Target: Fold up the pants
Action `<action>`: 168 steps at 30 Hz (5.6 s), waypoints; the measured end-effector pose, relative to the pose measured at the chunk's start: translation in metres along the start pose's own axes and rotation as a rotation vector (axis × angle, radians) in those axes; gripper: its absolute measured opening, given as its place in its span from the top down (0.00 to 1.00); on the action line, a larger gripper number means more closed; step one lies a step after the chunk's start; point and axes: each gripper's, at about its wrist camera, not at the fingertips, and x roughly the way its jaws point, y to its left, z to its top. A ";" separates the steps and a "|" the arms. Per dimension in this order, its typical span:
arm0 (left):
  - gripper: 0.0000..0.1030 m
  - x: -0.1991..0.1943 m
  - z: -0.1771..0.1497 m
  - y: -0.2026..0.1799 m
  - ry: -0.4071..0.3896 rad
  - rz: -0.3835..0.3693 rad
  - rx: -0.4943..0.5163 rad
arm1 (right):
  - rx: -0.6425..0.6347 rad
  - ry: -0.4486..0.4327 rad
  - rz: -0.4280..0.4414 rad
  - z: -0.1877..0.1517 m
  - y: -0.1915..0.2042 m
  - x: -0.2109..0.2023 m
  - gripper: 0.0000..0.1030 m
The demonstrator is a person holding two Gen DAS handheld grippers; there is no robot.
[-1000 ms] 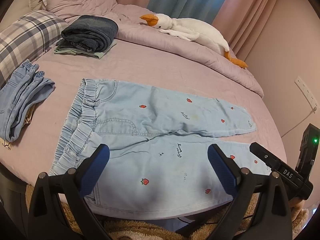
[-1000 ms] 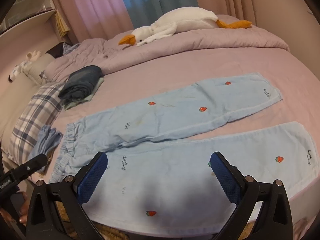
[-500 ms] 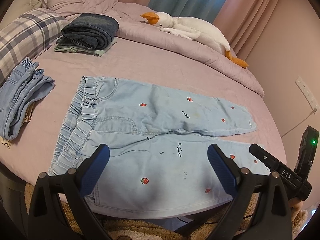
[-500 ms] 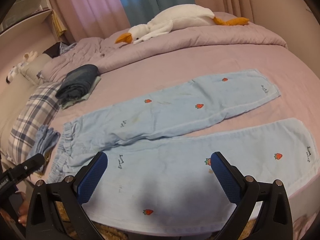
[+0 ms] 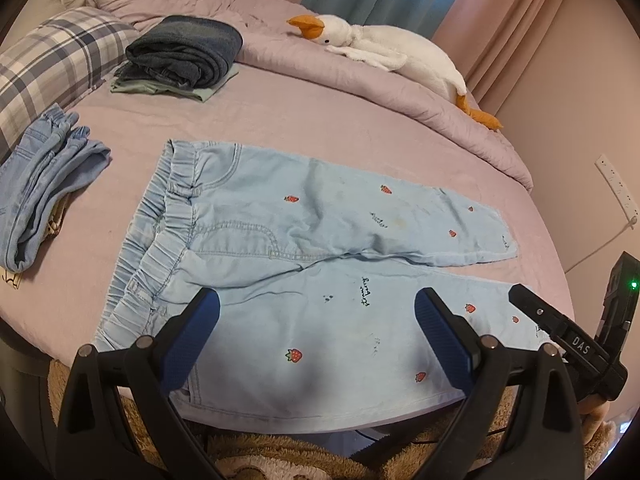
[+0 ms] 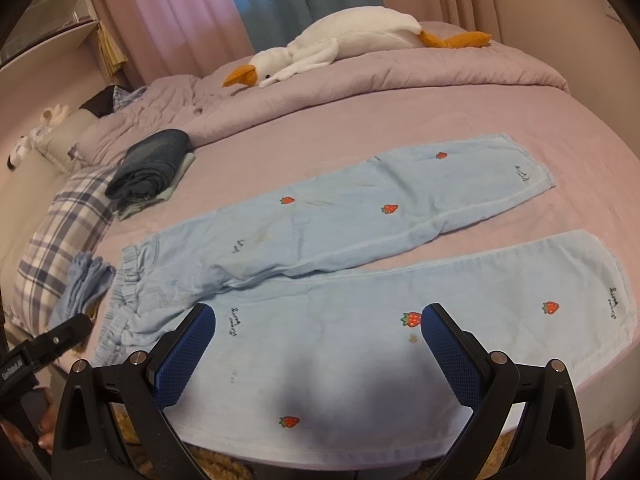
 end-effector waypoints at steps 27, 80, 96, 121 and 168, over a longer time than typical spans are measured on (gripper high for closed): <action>0.32 0.034 -0.024 0.168 0.123 0.206 -0.417 | 0.585 -0.042 -0.514 -0.045 -0.261 -0.050 0.02; 0.36 -0.005 -0.025 0.160 0.032 0.161 -0.434 | 0.367 0.036 -0.505 0.043 -0.236 0.043 0.86; 0.81 0.016 -0.038 0.164 0.121 0.135 -0.447 | 0.349 0.012 -0.551 0.058 -0.228 0.051 0.87; 0.71 0.032 -0.037 0.173 0.192 0.123 -0.436 | 0.629 -0.008 -0.455 -0.021 -0.273 -0.019 0.37; 0.19 -0.016 -0.002 0.126 0.036 0.187 -0.360 | 0.675 0.021 -0.566 -0.031 -0.267 -0.012 0.44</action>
